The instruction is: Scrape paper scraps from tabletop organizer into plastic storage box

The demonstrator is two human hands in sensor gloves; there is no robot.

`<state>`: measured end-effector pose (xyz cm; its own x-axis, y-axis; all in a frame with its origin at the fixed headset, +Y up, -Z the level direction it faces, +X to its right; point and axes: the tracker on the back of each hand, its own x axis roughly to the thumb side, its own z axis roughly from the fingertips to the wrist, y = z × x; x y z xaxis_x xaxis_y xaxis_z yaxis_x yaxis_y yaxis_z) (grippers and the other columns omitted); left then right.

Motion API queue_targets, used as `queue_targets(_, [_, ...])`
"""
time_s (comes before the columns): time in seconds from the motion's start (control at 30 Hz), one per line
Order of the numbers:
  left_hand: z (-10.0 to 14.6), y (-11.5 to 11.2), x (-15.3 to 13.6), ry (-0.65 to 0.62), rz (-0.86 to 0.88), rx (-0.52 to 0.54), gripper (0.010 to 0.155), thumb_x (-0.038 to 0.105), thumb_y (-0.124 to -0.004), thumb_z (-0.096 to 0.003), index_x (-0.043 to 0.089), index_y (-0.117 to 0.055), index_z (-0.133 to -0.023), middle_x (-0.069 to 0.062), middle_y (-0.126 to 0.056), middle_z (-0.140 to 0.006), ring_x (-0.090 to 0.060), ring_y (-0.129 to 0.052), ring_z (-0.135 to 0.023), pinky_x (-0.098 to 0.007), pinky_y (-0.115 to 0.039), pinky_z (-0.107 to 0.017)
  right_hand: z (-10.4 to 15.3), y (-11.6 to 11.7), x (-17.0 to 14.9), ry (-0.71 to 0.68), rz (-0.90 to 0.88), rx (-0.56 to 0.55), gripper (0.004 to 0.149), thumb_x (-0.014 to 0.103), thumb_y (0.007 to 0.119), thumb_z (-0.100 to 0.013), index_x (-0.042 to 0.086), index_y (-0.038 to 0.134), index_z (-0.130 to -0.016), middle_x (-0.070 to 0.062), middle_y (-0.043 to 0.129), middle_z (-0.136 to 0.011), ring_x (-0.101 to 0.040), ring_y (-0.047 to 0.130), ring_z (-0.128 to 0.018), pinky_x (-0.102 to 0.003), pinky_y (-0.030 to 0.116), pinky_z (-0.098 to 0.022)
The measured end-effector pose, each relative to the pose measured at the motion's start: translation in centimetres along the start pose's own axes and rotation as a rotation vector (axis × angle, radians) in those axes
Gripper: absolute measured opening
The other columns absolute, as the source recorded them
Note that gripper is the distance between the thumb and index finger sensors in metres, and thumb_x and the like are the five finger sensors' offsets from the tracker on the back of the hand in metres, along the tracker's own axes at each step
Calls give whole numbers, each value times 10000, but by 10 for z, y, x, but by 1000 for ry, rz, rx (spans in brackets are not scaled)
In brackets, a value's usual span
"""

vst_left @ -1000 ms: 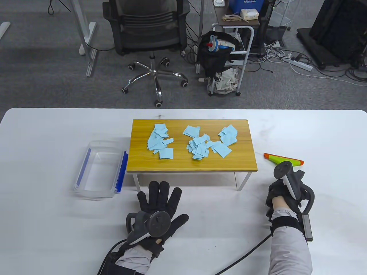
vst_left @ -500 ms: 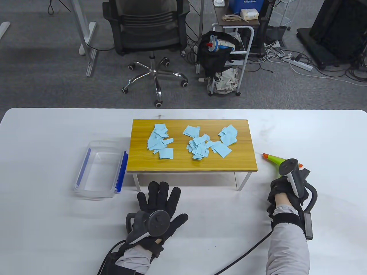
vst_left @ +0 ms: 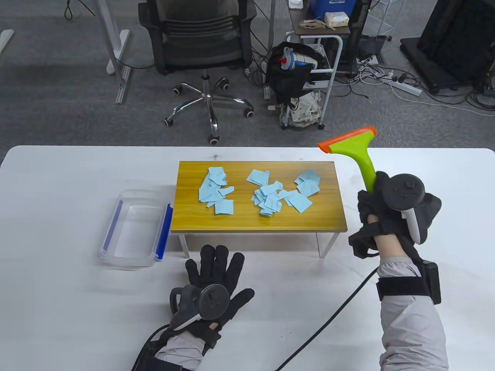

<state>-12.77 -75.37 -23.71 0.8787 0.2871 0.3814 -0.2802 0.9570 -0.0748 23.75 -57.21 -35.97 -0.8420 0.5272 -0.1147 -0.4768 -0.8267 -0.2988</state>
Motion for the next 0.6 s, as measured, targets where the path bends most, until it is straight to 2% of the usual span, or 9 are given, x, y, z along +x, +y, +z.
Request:
queue_targets(0.13, [0, 0, 0, -2, 7, -2, 833, 744, -572, -530, 392, -110, -1127, -126, -64, -1247, -484, -47, -1134, -792, -155, -687, 4, 9, 67, -222, 133, 35, 616, 231, 857, -457, 33, 580, -970, -233, 726, -875, -514, 821, -657, -706, 679, -503])
queue_targets(0.3, [0, 0, -1, -7, 26, -4, 828, 743, -564, -531, 392, -112, -1129, -127, -64, -1246, -484, -45, -1132, -791, -154, -686, 16, 43, 138, -478, 398, 58, 601, 226, 829, -466, 44, 559, -972, -226, 705, -866, -502, 814, -638, -712, 688, -488])
queue_targets(0.43, [0, 0, -1, -11, 38, 0, 825, 744, -561, -531, 392, -116, -1130, -125, -65, -1246, -482, -43, -1132, -790, -153, -687, 24, 73, 179, -620, 522, 78, 570, 243, 834, -467, 65, 591, -952, -195, 744, -824, -446, 846, -579, -662, 730, -458])
queue_targets(0.6, [0, 0, -2, -13, 47, -2, 824, 743, -560, -532, 390, -119, -1131, -128, -66, -1246, -484, -44, -1131, -790, -153, -685, 32, 106, 216, -723, 614, 119, 568, 250, 839, -468, 72, 602, -952, -192, 755, -818, -433, 860, -557, -644, 743, -445])
